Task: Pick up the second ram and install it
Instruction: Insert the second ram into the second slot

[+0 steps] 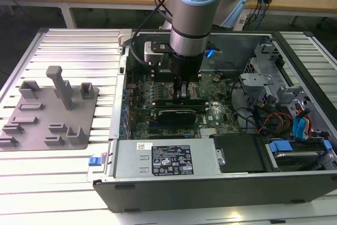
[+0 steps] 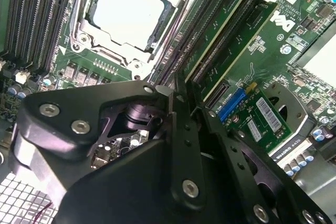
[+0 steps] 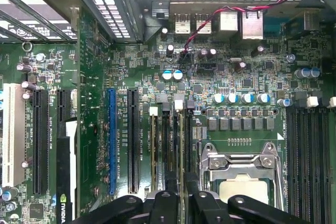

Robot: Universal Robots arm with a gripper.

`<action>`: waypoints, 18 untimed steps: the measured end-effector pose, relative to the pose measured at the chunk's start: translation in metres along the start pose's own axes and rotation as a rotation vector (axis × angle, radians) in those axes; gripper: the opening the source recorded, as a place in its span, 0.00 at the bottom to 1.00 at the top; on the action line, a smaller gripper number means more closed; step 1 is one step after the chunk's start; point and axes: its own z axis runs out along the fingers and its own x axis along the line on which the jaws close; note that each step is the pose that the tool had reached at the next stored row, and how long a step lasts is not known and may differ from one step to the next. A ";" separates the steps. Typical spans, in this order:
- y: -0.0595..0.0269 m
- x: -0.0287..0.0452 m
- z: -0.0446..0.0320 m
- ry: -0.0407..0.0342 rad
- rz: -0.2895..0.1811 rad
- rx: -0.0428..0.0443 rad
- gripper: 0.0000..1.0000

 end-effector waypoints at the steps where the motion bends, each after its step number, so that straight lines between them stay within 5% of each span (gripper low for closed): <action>1: 0.0002 -0.0003 -0.0047 0.0003 0.000 -0.0001 0.17; 5: 0.0009 -0.0015 -0.0206 0.0006 0.000 0.0000 0.17; 7: 0.0002 -0.0015 -0.0210 0.0005 0.000 -0.0001 0.17; 11: -0.0145 -0.0016 -0.0216 0.0005 0.000 -0.0001 0.17; 18: -0.0158 -0.0016 -0.0217 0.0006 0.000 -0.0001 0.08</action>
